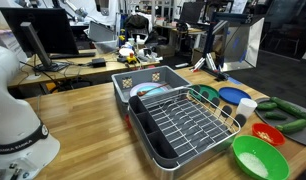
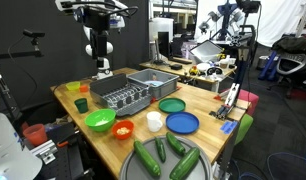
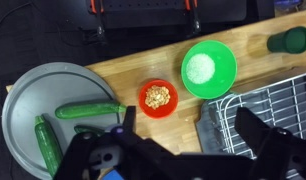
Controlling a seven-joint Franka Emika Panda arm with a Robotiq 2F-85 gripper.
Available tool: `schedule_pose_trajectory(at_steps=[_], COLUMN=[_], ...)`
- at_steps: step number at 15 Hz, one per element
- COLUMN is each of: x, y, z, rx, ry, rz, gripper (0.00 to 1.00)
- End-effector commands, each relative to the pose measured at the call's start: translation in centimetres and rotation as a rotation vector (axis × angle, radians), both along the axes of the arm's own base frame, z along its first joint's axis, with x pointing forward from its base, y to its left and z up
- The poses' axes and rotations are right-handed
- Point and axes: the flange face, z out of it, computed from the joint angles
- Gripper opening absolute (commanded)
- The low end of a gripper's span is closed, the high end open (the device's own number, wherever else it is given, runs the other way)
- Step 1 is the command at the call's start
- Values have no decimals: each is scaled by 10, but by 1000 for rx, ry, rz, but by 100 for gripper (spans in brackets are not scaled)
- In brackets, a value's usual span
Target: Pour the contents in the white mug into the orange bowl
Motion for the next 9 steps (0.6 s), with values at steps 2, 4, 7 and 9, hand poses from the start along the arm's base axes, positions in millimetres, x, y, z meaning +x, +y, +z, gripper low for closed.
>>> schedule_pose_trajectory(at_steps=[2, 4, 7, 9], x=[33, 47, 49, 51], y=[-8, -13, -13, -15], z=[-25, -38, -46, -49], rx=[67, 66, 55, 55], ry=[-23, -44, -41, -35], rz=[-252, -330, -322, -338], gripper=[100, 100, 100, 100])
